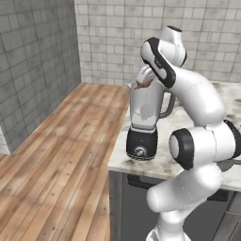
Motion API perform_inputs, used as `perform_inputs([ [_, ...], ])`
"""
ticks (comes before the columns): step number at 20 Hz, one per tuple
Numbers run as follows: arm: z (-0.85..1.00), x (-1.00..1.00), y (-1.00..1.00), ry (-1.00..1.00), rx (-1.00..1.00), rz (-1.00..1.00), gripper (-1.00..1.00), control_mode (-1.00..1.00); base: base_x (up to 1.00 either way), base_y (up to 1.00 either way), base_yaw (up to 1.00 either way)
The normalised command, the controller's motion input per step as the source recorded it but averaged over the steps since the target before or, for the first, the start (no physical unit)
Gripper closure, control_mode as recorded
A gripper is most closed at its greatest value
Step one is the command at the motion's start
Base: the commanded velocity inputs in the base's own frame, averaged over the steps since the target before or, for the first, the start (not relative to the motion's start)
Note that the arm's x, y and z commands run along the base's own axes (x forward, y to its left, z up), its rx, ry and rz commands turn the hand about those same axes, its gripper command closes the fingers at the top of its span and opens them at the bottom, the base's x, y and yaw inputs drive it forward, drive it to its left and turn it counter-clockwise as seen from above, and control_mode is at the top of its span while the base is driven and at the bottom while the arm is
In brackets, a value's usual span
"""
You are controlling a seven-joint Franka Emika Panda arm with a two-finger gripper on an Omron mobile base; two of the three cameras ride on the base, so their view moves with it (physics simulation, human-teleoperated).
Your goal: Grab the onions from the fridge, place them in the blender, close the lid, and turn on the blender to create a marinade.
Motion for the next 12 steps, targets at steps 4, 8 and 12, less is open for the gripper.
perform_inputs([
  [4,-0.2,-0.37,0.0,-0.19,-0.01,0.0,-1.0,-1.0,0.0,0.0,0.0],
  [8,0.0,-0.02,-0.01,-0.06,0.0,0.0,-1.0,-1.0,0.0,0.0,0.0],
  [12,0.07,0.0,0.0,-0.01,0.0,-0.01,-1.0,-1.0,0.0,0.0,0.0],
])
